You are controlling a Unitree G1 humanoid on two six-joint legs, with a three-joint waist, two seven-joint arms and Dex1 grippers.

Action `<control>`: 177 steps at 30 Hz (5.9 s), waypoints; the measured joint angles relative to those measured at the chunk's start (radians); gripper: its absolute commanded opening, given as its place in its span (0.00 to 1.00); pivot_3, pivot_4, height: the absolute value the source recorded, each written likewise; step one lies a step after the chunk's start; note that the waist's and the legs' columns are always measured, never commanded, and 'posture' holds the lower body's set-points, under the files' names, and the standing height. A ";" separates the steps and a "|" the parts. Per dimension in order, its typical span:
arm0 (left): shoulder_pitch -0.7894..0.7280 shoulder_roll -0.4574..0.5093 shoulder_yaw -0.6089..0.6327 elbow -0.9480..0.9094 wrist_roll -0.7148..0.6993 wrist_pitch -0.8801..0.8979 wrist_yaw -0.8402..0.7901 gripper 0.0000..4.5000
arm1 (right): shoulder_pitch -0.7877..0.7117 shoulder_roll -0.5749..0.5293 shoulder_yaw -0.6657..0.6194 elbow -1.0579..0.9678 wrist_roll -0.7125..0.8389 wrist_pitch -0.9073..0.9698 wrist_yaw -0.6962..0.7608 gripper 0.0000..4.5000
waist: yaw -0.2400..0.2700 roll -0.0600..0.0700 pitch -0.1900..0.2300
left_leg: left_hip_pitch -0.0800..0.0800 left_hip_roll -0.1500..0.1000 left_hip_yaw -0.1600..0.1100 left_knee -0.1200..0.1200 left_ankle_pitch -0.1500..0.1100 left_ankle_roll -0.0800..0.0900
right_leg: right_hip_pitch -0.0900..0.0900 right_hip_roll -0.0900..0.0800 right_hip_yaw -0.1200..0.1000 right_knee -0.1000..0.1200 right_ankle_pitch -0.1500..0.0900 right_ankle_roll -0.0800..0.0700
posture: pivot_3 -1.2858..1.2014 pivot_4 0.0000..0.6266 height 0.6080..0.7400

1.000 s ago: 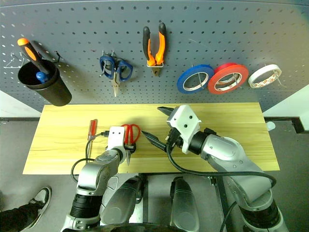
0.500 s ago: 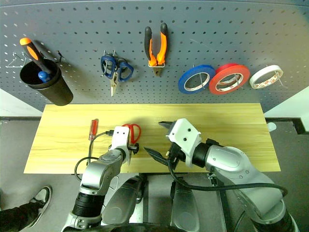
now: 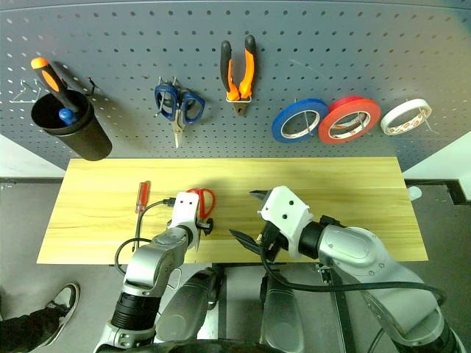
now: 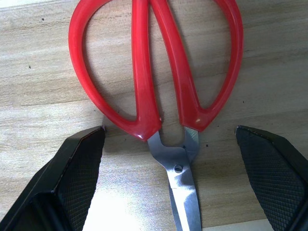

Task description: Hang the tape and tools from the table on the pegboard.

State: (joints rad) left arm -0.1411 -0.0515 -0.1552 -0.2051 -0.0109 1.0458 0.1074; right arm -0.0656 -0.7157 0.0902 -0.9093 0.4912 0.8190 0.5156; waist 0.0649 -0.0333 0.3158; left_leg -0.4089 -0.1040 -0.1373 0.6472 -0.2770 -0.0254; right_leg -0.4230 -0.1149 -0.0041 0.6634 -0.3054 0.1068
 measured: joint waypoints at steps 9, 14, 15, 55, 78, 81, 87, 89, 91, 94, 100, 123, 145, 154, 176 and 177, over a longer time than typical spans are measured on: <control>0.000 -0.001 0.004 0.001 0.000 0.000 0.000 1.00 | 0.015 -0.010 -0.022 0.000 -0.008 -0.018 0.001 0.99 | 0.000 0.000 0.000 | 0.000 0.000 0.000 0.000 0.000 0.000 | 0.000 0.000 0.000 0.000 0.000 0.000 | 0.51 0.62 0.89; 0.002 -0.001 0.014 0.001 -0.002 0.000 -0.001 1.00 | 0.024 -0.010 -0.026 -0.001 -0.008 -0.018 -0.002 0.99 | -0.001 0.001 0.000 | 0.001 0.000 0.000 0.000 0.000 0.000 | 0.001 0.000 0.000 0.000 0.000 0.000 | 0.51 0.62 0.89; 0.002 -0.001 0.016 0.001 -0.002 0.000 -0.001 0.96 | 0.026 -0.010 -0.028 -0.001 -0.009 -0.018 -0.004 1.00 | -0.001 0.001 0.000 | 0.001 0.000 0.000 0.000 0.000 0.000 | 0.001 0.000 0.000 0.000 0.000 0.000 | 0.51 0.62 0.89; 0.036 0.033 -0.044 -0.080 -0.010 0.014 -0.039 0.24 | 0.022 -0.012 -0.042 0.049 -0.083 -0.075 0.013 1.00 | 0.001 0.006 0.005 | -0.002 0.000 0.000 -0.002 0.000 -0.002 | 0.002 0.000 -0.001 -0.009 0.000 0.004 | 0.52 0.55 0.89; -0.044 0.207 -0.207 -0.166 0.034 -0.123 -0.180 0.24 | 0.031 -0.009 -0.112 0.076 -0.056 -0.159 0.082 1.00 | 0.001 0.002 0.007 | -0.008 -0.001 0.000 -0.001 0.000 -0.001 | -0.002 0.000 -0.001 -0.012 0.001 0.005 | 0.53 0.48 0.89; -0.050 0.267 -0.241 -0.174 0.067 -0.205 -0.209 0.24 | 0.053 -0.002 -0.151 0.076 -0.028 -0.189 0.102 1.00 | 0.001 0.002 0.007 | -0.008 -0.001 0.000 -0.001 0.000 -0.001 | -0.002 0.000 -0.001 -0.012 0.001 0.005 | 0.53 0.47 0.89; -0.034 0.350 -0.278 -0.178 0.139 -0.386 -0.245 0.24 | 0.089 0.005 -0.215 0.067 0.024 -0.238 0.123 1.00 | 0.001 0.002 0.007 | -0.007 -0.001 0.000 0.000 0.000 -0.001 | -0.002 -0.001 -0.001 -0.011 0.002 0.005 | 0.53 0.46 0.89; -0.019 0.381 -0.292 -0.176 0.168 -0.459 -0.257 0.24 | 0.098 0.005 -0.229 0.065 0.034 -0.249 0.128 1.00 | -0.001 0.002 0.007 | -0.007 -0.001 0.000 0.000 0.000 -0.001 | -0.002 -0.001 -0.001 -0.011 0.002 0.005 | 0.53 0.46 0.89; -0.011 0.398 -0.300 -0.171 0.190 -0.512 -0.263 0.24 | 0.101 0.004 -0.237 0.065 0.036 -0.257 0.128 1.00 | 0.000 0.003 0.007 | -0.007 -0.001 0.000 0.001 0.000 -0.001 | -0.002 -0.001 -0.001 -0.010 0.002 0.005 | 0.53 0.45 0.89; 0.015 0.424 -0.306 -0.164 0.228 -0.595 -0.272 0.24 | 0.110 0.001 -0.244 0.065 0.036 -0.264 0.129 1.00 | -0.001 0.003 0.006 | -0.007 -0.001 0.000 0.001 0.000 -0.001 | -0.002 -0.001 -0.001 -0.009 0.002 0.005 | 0.53 0.44 0.89; 0.055 0.482 -0.312 -0.145 0.343 -0.811 -0.258 0.24 | 0.095 0.000 -0.267 0.068 0.052 -0.290 0.141 1.00 | 0.000 0.004 0.005 | -0.007 -0.002 0.000 0.003 0.000 -0.001 | -0.002 -0.001 -0.001 -0.008 0.002 0.005 | 0.53 0.43 0.89; 0.068 0.439 -0.089 -0.079 0.465 -1.359 -0.062 0.24 | 0.126 0.029 -0.389 0.139 0.139 -0.415 0.202 1.00 | 0.002 0.008 -0.019 | -0.005 -0.002 0.002 0.017 0.000 -0.001 | 0.001 -0.001 0.000 0.004 0.005 0.007 | 0.55 0.37 0.89; 0.132 0.350 0.099 -0.143 0.548 -1.297 -0.014 0.24 | 0.010 0.022 -0.321 0.282 0.080 -0.478 0.293 1.00 | 0.010 0.006 -0.047 | -0.004 -0.002 0.002 0.018 0.000 -0.001 | 0.001 0.000 0.000 0.005 0.005 0.006 | 0.56 0.36 0.89; 0.084 0.324 0.088 -0.043 0.550 -1.294 -0.005 0.24 | 0.024 0.020 -0.322 0.279 0.080 -0.474 0.283 1.00 | 0.012 0.006 -0.047 | -0.004 -0.002 0.003 0.019 0.000 -0.001 | 0.001 0.000 0.000 0.006 0.005 0.006 | 0.55 0.35 0.89; -0.009 0.303 0.050 0.117 0.569 -1.312 0.037 0.24 | 0.092 0.017 -0.336 0.206 0.084 -0.447 0.236 1.00 | 0.001 0.006 -0.048 | -0.002 -0.002 0.003 0.020 0.001 -0.001 | 0.001 0.000 0.001 0.010 0.006 0.006 | 0.54 0.37 0.89; -0.019 0.302 0.049 0.130 0.569 -1.312 0.042 0.24 | 0.094 0.016 -0.336 0.205 0.084 -0.446 0.235 1.00 | 0.001 0.006 -0.048 | -0.002 -0.002 0.003 0.021 0.001 -0.001 | 0.001 0.000 0.001 0.011 0.006 0.006 | 0.54 0.37 0.89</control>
State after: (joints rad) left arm -0.1600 0.2510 -0.1057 -0.0750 0.5583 -0.2663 0.1493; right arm 0.0280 -0.6993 -0.2461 -0.7038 0.5747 0.3734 0.7508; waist 0.0661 -0.0273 0.2680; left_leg -0.4113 -0.1065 -0.1338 0.6678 -0.2761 -0.0265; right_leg -0.4215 -0.1147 -0.0031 0.6740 -0.2999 0.1129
